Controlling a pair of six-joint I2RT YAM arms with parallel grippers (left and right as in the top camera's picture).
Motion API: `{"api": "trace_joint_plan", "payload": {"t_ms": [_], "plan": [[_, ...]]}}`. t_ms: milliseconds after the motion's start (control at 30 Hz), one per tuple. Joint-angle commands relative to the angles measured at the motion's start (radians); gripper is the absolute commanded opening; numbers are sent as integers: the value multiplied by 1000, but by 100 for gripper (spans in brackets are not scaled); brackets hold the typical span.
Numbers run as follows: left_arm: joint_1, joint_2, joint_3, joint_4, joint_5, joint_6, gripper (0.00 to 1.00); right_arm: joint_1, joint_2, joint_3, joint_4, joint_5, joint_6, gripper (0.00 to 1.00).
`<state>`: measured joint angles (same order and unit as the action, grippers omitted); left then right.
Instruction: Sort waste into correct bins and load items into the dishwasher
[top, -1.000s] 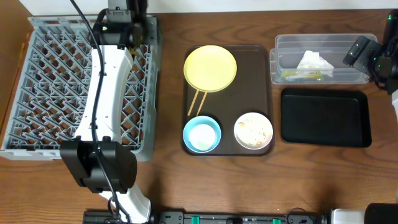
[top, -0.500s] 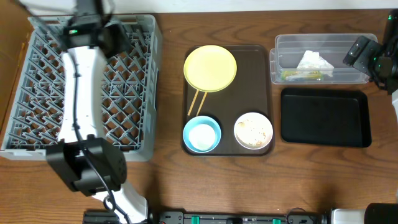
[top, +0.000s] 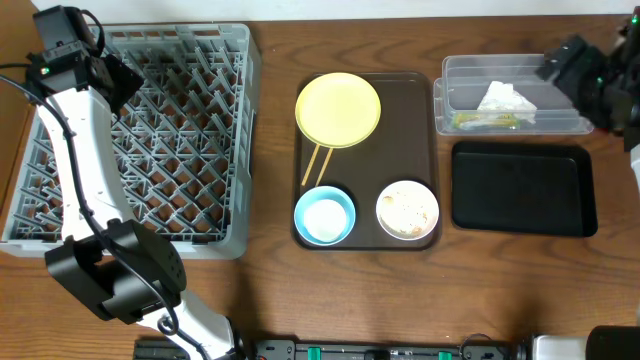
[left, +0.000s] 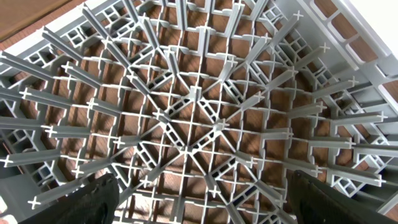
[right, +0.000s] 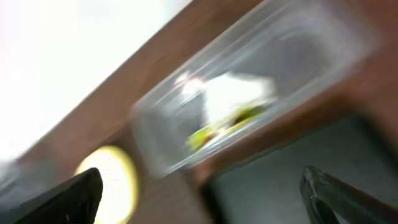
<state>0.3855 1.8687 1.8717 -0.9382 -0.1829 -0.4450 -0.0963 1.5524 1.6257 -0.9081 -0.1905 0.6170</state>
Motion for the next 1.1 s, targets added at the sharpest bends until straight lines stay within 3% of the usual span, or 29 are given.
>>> {"api": "trace_joint_plan", "payload": {"t_ms": [0, 133, 333, 600, 633, 700, 833, 1067], "plan": [[6, -4, -5, -4, -9, -5, 93, 89, 34, -5, 10, -340, -28, 92], [6, -4, -5, -3, -9, -6, 94, 394, 170, -5, 20, -180, -189, 95], [6, -4, -5, -4, -9, -6, 94, 655, 414, -5, 195, 47, -207, 98], [6, -4, -5, -4, -9, -6, 95, 727, 476, -5, 483, 44, -162, 92], [6, -4, -5, -3, -9, -6, 95, 738, 499, -5, 553, 45, -195, 88], [6, -4, -5, -3, -9, -5, 95, 752, 550, -5, 608, 52, -281, 89], [6, -4, -5, -3, -9, -5, 95, 749, 640, -5, 583, 162, -289, 89], [6, -4, -5, -3, -9, -5, 95, 715, 640, -5, 438, 248, -289, 89]]}}
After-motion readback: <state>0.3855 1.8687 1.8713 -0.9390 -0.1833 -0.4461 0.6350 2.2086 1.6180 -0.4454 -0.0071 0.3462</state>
